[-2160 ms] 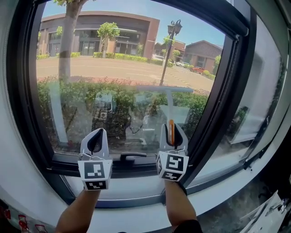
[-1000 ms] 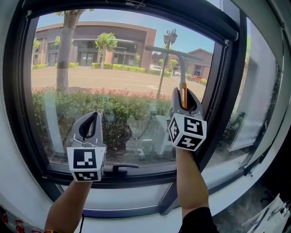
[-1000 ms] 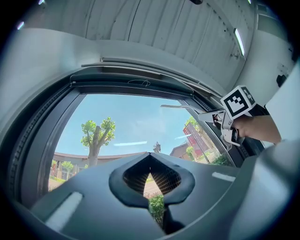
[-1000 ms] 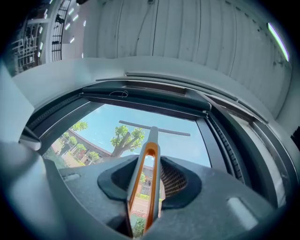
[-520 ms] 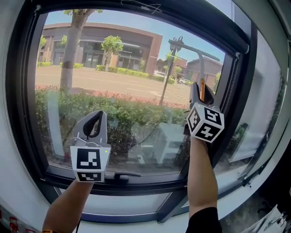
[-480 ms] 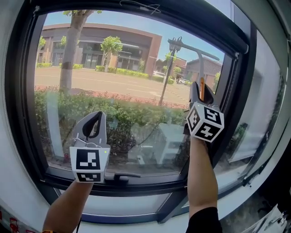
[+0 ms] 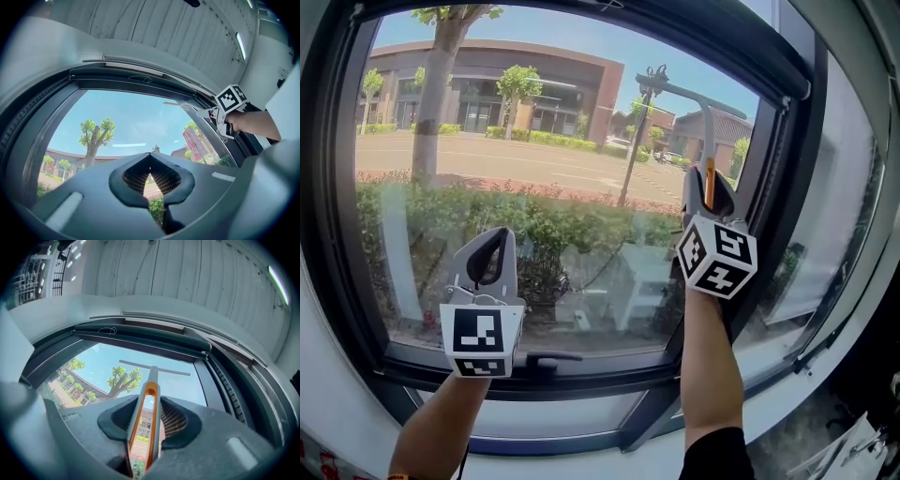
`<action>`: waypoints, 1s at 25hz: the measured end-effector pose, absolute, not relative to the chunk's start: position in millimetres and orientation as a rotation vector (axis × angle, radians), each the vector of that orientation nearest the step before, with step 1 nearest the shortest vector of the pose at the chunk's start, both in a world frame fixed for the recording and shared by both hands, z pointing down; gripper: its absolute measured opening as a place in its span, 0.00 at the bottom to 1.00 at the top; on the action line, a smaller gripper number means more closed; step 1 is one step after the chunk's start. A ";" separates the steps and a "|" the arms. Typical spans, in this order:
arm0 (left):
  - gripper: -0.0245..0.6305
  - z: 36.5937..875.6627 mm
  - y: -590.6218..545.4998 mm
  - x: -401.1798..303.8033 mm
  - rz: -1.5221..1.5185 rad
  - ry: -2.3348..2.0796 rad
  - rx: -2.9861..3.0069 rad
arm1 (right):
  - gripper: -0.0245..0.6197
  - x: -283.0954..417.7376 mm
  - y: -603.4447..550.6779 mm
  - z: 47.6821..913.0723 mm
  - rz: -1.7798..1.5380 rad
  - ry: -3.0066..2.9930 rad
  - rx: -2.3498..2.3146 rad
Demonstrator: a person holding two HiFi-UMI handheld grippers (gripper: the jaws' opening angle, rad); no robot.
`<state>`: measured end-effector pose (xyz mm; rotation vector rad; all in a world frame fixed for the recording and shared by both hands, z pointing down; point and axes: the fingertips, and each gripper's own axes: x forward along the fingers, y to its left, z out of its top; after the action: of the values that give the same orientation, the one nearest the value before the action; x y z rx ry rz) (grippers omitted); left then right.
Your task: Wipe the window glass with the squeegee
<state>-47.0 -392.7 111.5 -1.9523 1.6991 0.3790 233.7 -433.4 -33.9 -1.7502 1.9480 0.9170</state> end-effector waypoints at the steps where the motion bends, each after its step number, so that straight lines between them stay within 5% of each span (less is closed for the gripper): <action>1: 0.06 113.8 -393.4 -45.3 0.377 1.698 -1.959 | 0.22 233.9 -433.2 -27.4 0.914 1.952 -1.752; 25: 0.06 192.0 -397.8 5.2 0.323 1.695 -2.115 | 0.22 247.4 -415.5 185.9 0.780 2.100 -1.857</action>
<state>5.2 -397.8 192.0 -2.1152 1.6945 0.3233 247.4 -415.5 185.9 -1.8565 2.0997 0.7801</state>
